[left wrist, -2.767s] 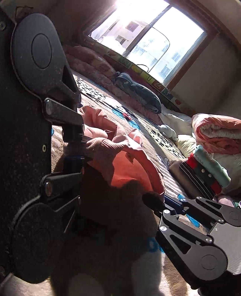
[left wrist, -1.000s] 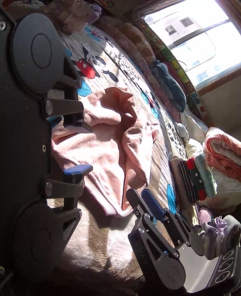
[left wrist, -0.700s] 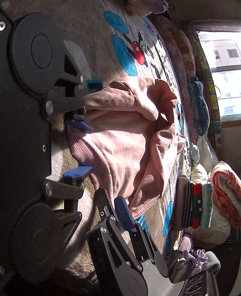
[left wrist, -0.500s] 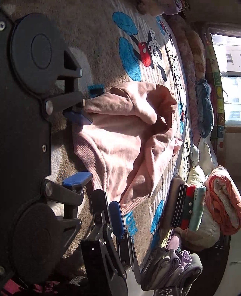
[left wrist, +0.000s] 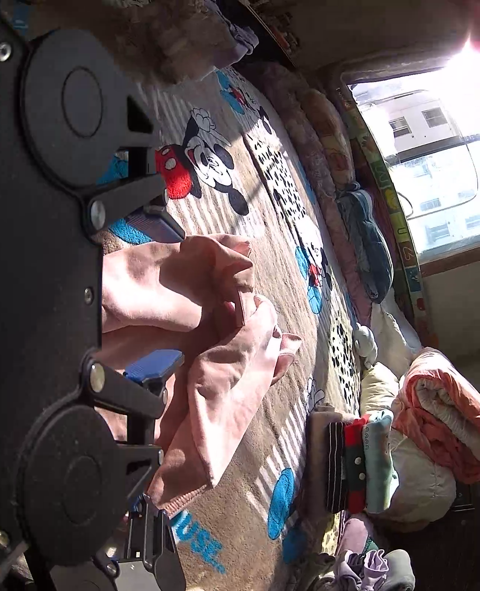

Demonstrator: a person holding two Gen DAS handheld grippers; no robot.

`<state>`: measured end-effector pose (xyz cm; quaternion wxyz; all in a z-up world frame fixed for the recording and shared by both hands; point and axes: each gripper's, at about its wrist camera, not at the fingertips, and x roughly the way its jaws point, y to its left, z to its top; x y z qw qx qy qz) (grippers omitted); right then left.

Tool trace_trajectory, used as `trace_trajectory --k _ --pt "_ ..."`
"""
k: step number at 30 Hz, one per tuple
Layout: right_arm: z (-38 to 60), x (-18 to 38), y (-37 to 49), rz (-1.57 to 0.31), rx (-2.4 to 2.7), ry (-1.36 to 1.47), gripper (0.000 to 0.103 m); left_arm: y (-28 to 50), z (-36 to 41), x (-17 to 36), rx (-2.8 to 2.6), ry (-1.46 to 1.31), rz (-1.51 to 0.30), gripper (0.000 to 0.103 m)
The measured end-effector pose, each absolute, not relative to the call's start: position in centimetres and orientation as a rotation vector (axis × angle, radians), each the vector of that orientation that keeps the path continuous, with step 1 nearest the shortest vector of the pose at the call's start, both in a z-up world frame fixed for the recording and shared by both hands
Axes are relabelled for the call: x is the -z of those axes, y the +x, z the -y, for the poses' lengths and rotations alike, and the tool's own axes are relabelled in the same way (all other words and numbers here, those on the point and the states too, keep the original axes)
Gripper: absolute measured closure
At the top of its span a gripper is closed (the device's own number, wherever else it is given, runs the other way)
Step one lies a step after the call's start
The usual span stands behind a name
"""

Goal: Fold clothes

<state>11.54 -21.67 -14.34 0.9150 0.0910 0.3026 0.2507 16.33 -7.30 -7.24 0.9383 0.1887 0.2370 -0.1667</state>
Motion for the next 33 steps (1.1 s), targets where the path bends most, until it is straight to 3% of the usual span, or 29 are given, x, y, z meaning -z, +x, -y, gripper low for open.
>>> trace_trajectory --k 2,4,9,17,19,20,21,22,33 --pt "20.8 14.5 11.5 -0.63 -0.55 0.14 0.015 18.1 8.3 7.1 0.334 0.471 -0.46 0.041" --pt "19.8 14.6 11.5 -0.649 -0.589 0.081 0.0 19.4 9.1 7.2 0.347 0.545 -0.446 0.046" --pt "19.1 14.7 11.6 -0.671 -0.602 0.034 0.0 21.9 12.3 10.1 0.358 0.913 -0.378 0.058" --pt "19.9 14.8 11.9 -0.667 -0.63 0.095 0.0 25.3 15.6 13.8 0.388 1.225 -0.335 0.059" --pt "20.0 14.8 11.9 -0.665 -0.632 0.103 0.0 26.2 15.9 13.8 0.373 1.218 -0.359 0.063" --pt "20.1 14.8 11.9 -0.664 -0.635 0.111 0.0 26.7 16.0 13.8 0.365 1.214 -0.371 0.081" --pt "20.2 14.8 11.9 -0.663 -0.638 0.12 0.0 27.2 16.2 13.7 0.358 1.21 -0.383 0.092" --pt "20.4 14.8 11.9 -0.662 -0.641 0.13 0.0 27.6 16.3 13.7 0.35 1.202 -0.395 0.097" --pt "22.3 14.8 12.5 -0.655 -0.669 0.266 0.0 25.8 8.7 -0.4 0.267 0.513 -0.436 0.098"
